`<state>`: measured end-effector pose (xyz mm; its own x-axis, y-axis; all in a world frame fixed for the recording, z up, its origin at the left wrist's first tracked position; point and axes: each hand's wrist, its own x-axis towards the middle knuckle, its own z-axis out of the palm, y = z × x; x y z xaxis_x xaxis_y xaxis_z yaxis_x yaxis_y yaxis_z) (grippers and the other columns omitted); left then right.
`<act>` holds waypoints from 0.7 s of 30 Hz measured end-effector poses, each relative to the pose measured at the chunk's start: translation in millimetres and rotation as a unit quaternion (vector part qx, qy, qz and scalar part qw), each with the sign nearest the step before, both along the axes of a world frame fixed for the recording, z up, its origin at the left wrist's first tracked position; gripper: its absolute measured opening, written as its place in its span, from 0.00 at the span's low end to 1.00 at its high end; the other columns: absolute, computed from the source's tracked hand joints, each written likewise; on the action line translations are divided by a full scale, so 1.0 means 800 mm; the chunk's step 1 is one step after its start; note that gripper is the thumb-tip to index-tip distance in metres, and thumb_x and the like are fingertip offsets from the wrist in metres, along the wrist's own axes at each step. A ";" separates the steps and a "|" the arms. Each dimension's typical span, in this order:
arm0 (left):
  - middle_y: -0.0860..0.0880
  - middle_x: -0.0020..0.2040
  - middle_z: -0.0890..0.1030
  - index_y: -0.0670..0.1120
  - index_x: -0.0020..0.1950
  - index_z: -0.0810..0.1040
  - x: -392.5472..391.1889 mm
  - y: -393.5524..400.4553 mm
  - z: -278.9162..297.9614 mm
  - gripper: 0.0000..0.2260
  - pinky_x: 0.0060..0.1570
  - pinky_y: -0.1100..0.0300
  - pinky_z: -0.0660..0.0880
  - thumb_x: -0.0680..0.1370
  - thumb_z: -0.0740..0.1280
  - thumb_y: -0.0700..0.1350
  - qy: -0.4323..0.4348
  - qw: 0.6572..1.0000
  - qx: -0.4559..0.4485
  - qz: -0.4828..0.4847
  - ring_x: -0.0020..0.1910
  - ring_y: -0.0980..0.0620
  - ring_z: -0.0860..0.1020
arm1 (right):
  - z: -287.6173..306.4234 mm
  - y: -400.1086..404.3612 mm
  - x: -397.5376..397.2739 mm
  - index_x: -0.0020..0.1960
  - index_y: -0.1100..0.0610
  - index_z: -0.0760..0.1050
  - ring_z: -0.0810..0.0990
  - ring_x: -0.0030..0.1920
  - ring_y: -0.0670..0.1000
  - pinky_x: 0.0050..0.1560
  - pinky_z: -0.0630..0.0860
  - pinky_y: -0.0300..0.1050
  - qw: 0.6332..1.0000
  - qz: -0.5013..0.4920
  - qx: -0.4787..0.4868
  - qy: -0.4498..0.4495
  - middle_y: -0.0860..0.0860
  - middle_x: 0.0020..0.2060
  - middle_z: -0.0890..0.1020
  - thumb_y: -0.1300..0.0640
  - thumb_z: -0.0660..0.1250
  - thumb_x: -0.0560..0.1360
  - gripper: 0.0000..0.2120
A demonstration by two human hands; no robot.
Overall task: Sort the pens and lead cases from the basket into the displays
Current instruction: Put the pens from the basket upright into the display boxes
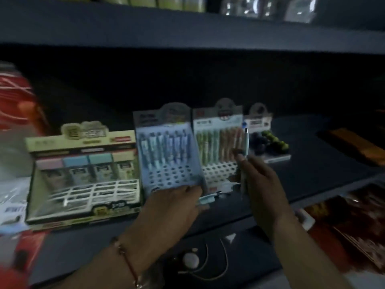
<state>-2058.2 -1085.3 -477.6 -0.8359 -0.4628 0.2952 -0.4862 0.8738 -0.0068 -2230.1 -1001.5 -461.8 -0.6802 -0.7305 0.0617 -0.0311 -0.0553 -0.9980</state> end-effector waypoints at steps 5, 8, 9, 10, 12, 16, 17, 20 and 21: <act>0.55 0.41 0.76 0.55 0.51 0.68 0.024 -0.031 0.002 0.23 0.36 0.60 0.70 0.76 0.47 0.71 0.038 0.997 0.045 0.055 0.40 0.55 0.76 | -0.021 -0.060 0.017 0.59 0.54 0.80 0.67 0.34 0.51 0.34 0.68 0.42 0.999 0.032 -0.025 -0.007 0.53 0.33 0.70 0.47 0.63 0.81 0.14; 0.54 0.39 0.75 0.55 0.51 0.69 0.027 -0.039 -0.004 0.27 0.39 0.58 0.75 0.74 0.42 0.73 0.008 0.998 0.037 0.057 0.38 0.55 0.76 | -0.042 -0.075 0.013 0.66 0.49 0.78 0.79 0.41 0.44 0.43 0.74 0.43 0.999 0.048 0.000 0.000 0.47 0.45 0.82 0.43 0.61 0.80 0.19; 0.54 0.40 0.75 0.55 0.51 0.69 0.027 -0.042 -0.007 0.27 0.39 0.58 0.75 0.74 0.42 0.73 0.006 0.998 0.036 0.055 0.38 0.55 0.76 | -0.045 -0.079 0.012 0.66 0.49 0.78 0.82 0.44 0.45 0.44 0.74 0.42 0.998 0.055 0.000 0.004 0.47 0.47 0.83 0.44 0.62 0.80 0.18; 0.55 0.40 0.75 0.55 0.51 0.68 0.027 -0.045 -0.009 0.26 0.39 0.58 0.75 0.75 0.42 0.72 0.005 0.998 0.040 0.054 0.38 0.55 0.75 | -0.047 -0.084 0.009 0.65 0.50 0.79 0.83 0.49 0.46 0.46 0.73 0.42 0.998 0.063 -0.006 0.007 0.48 0.51 0.84 0.46 0.63 0.80 0.16; 0.55 0.40 0.74 0.56 0.50 0.66 0.027 -0.050 -0.013 0.23 0.37 0.59 0.73 0.76 0.43 0.71 0.003 0.998 0.039 0.055 0.36 0.56 0.74 | -0.044 -0.094 0.009 0.59 0.50 0.81 0.83 0.52 0.45 0.50 0.74 0.42 0.997 0.071 -0.018 0.014 0.46 0.51 0.85 0.49 0.66 0.79 0.12; 0.56 0.36 0.70 0.56 0.46 0.61 0.027 -0.058 -0.016 0.18 0.33 0.61 0.66 0.77 0.46 0.70 -0.004 0.997 0.041 0.067 0.33 0.57 0.69 | -0.036 -0.111 0.015 0.62 0.53 0.79 0.84 0.51 0.41 0.48 0.77 0.35 0.990 0.104 -0.074 0.061 0.44 0.48 0.86 0.53 0.67 0.79 0.13; 0.56 0.36 0.69 0.56 0.46 0.61 0.027 -0.060 -0.018 0.17 0.34 0.61 0.66 0.77 0.47 0.69 -0.007 0.997 0.037 0.065 0.33 0.57 0.69 | -0.034 -0.115 0.018 0.63 0.55 0.78 0.83 0.52 0.40 0.49 0.78 0.35 0.988 0.106 -0.085 0.074 0.44 0.48 0.86 0.54 0.67 0.79 0.13; 0.56 0.41 0.74 0.55 0.50 0.65 0.024 -0.063 -0.024 0.17 0.36 0.60 0.69 0.79 0.50 0.67 -0.026 0.997 0.031 0.064 0.36 0.57 0.72 | -0.027 -0.135 0.029 0.55 0.56 0.76 0.84 0.52 0.44 0.54 0.80 0.41 0.983 0.109 -0.110 0.101 0.49 0.48 0.86 0.57 0.67 0.80 0.05; 0.56 0.42 0.75 0.55 0.52 0.67 0.025 -0.064 -0.025 0.17 0.37 0.60 0.69 0.79 0.51 0.66 -0.032 0.997 0.034 0.066 0.38 0.56 0.73 | -0.024 -0.143 0.033 0.51 0.56 0.75 0.84 0.50 0.47 0.52 0.80 0.44 0.981 0.112 -0.118 0.109 0.52 0.46 0.85 0.57 0.67 0.80 0.03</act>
<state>-2038.1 -1136.2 -497.5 -0.7826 -0.5870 0.2072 -0.5973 0.8019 0.0156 -2203.5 -1115.8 -481.0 -0.4566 -0.8075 0.3735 -0.2032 -0.3140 -0.9274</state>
